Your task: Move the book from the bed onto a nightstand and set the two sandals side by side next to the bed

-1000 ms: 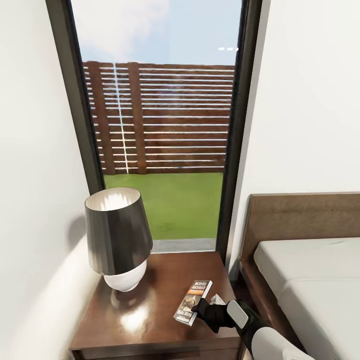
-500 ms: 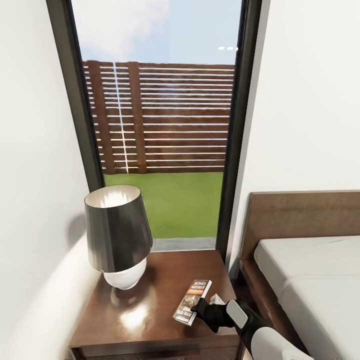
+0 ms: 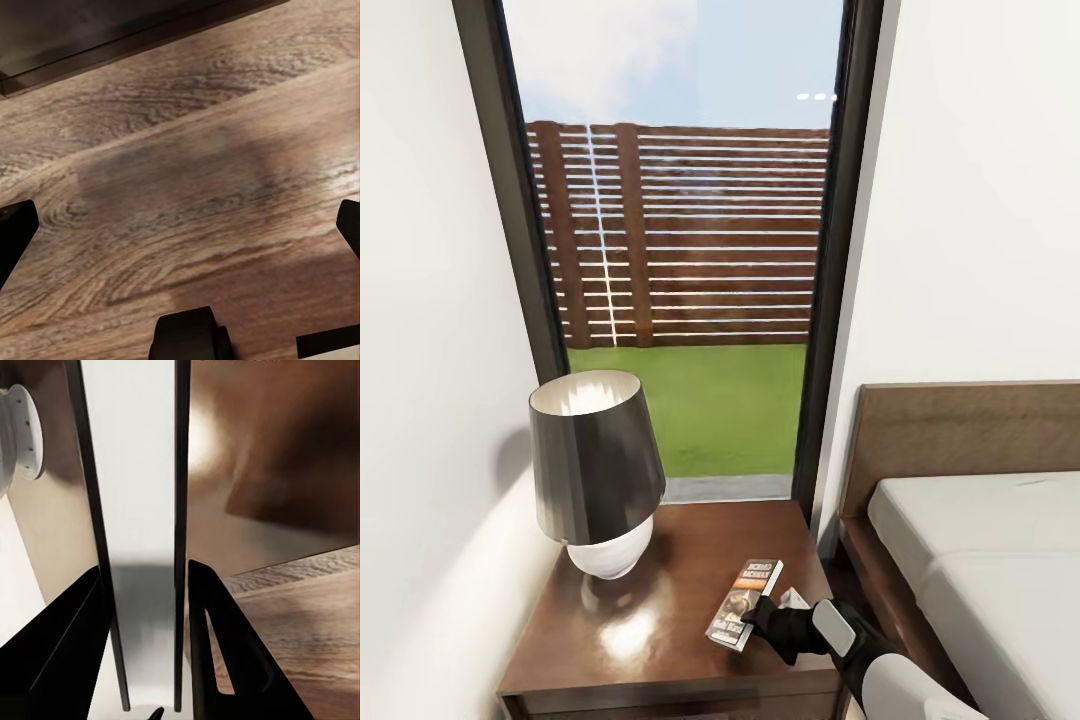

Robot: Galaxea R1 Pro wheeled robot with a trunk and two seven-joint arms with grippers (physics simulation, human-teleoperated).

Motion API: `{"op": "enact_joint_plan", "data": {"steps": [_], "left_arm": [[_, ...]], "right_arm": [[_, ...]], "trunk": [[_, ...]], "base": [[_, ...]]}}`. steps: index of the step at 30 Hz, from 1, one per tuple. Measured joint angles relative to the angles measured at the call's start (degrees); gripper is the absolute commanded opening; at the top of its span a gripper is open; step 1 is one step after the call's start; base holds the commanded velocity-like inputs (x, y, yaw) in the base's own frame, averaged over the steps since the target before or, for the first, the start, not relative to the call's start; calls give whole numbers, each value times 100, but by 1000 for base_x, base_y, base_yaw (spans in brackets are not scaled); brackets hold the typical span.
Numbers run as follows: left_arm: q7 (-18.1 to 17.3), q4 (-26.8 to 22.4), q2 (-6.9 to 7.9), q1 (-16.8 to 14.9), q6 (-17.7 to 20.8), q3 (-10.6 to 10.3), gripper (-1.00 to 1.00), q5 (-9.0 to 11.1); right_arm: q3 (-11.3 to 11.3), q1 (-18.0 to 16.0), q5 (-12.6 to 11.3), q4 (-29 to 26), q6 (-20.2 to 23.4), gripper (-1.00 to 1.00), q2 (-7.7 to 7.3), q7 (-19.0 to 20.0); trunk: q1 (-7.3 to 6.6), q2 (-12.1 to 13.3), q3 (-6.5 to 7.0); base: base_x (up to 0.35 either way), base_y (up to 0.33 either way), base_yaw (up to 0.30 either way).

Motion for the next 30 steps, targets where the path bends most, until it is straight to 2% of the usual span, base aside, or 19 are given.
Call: {"op": "enact_joint_plan", "data": {"steps": [30], "left_arm": [[0, 2, 4, 0, 0, 0, 100, 0]], "right_arm": [[1, -192, -12, 4, 18, -100, -3, 0]], "trunk": [[0, 0, 0]], "base": [[0, 0, 0]]}}
